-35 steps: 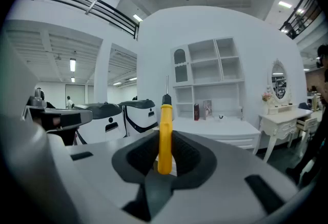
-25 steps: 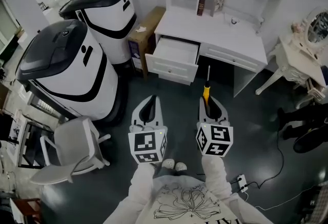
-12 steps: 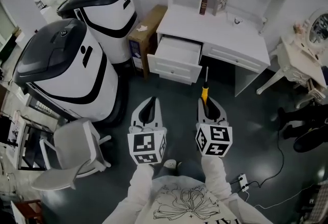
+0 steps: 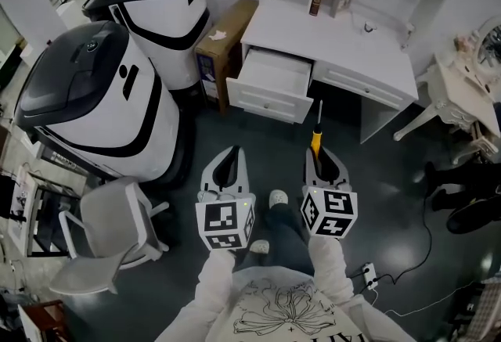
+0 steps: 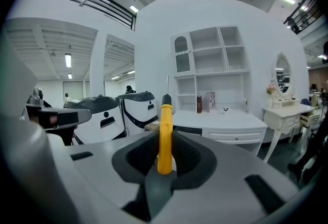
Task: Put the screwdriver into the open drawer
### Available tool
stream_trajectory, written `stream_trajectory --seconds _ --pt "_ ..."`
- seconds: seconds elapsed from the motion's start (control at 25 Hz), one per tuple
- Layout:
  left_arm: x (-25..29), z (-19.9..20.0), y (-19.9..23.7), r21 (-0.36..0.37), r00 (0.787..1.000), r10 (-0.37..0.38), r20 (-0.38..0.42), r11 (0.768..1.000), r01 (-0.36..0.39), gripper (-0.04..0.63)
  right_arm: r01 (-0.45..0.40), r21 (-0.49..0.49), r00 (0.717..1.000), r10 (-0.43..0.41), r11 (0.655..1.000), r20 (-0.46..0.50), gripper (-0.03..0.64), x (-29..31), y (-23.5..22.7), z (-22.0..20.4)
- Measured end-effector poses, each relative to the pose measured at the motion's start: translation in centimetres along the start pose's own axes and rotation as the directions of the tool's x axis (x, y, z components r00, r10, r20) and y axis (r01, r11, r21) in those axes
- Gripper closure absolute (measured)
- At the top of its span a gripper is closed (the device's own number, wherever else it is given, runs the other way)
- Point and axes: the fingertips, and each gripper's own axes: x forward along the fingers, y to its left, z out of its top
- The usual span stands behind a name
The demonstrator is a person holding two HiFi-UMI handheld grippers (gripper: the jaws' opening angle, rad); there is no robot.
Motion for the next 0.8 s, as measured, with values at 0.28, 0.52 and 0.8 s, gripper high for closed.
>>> stream_trajectory --seconds 0.28,0.52,0.8 --pt "4.6 0.4 1.8 -0.006 0.999 0.042 -0.003 0.999 -0.042 0.589 -0.023 0.011 1.000 0.023 1.000 -0.008 0.546 5.7 -1.5 1.1" --pt "10.3 2.5 2.9 -0.007 0.996 0.087 0.017 0.996 -0.087 0.589 -0.056 0.004 0.998 0.056 0.998 0.010 0.546 11.8 -3.6 4.5" --pt "18.1 5.4 3.2 -0.004 0.990 0.132 0.040 0.991 -0.132 0.589 -0.110 -0.023 0.993 0.111 0.994 0.028 0.546 19.3 -6.5 8.7"
